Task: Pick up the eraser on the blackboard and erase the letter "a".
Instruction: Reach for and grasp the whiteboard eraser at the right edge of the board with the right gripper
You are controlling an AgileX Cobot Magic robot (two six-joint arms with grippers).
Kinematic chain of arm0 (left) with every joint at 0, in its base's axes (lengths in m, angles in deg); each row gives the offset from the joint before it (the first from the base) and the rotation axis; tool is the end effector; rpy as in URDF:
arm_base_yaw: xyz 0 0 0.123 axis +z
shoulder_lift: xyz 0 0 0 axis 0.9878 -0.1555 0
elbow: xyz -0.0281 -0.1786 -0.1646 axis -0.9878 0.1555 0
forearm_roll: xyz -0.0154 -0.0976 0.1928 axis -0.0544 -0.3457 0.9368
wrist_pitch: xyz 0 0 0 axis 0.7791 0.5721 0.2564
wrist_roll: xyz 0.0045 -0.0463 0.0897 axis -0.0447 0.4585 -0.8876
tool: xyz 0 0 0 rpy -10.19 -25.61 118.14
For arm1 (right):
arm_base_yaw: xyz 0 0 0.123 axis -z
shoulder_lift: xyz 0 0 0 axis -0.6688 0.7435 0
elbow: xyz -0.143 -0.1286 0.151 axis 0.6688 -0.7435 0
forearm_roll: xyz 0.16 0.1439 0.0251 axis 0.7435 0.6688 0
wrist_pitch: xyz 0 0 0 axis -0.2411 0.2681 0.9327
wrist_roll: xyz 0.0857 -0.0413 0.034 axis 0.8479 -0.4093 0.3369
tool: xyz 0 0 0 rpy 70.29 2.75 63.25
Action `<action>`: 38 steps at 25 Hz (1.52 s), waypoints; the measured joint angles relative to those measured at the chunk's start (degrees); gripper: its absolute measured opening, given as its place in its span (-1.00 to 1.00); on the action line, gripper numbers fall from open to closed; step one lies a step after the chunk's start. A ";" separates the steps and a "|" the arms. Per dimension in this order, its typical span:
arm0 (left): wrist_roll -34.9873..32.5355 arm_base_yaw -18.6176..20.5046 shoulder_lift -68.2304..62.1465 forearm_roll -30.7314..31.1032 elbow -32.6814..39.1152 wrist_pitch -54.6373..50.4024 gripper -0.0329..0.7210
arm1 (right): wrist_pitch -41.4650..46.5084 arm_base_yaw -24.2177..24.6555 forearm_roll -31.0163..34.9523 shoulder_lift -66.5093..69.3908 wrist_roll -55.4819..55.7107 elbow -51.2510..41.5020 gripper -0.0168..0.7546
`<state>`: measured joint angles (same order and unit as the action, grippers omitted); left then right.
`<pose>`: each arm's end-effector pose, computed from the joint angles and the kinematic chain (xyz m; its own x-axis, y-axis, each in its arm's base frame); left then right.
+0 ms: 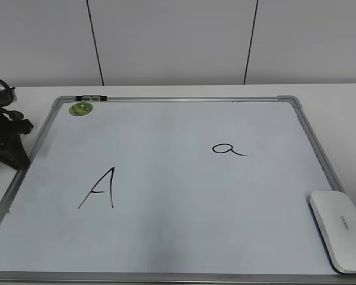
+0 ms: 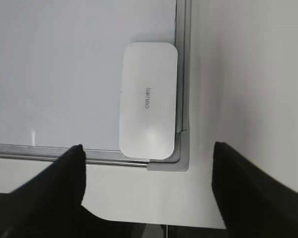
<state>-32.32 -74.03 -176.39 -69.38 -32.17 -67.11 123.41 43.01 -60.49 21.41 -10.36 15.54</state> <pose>0.3646 0.0122 0.1043 -0.9991 -0.0146 -0.0409 -0.0008 0.9477 -0.3190 0.1432 0.0093 0.2499 -0.8645 0.0067 -0.5026 -0.0491 0.9940 0.0978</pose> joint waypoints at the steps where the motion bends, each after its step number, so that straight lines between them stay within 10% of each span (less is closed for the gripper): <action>1: 0.00 0.00 0.00 0.00 0.00 0.00 -0.83 | 0.79 0.00 0.26 2.92 0.00 1.55 0.56; 38: 0.00 0.00 0.00 0.00 0.00 0.00 -0.82 | -14.10 -6.50 -2.93 42.92 4.02 4.83 0.57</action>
<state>-32.32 -74.03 -176.39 -69.38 -32.17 -67.11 109.30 36.51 -63.42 64.33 -6.34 20.37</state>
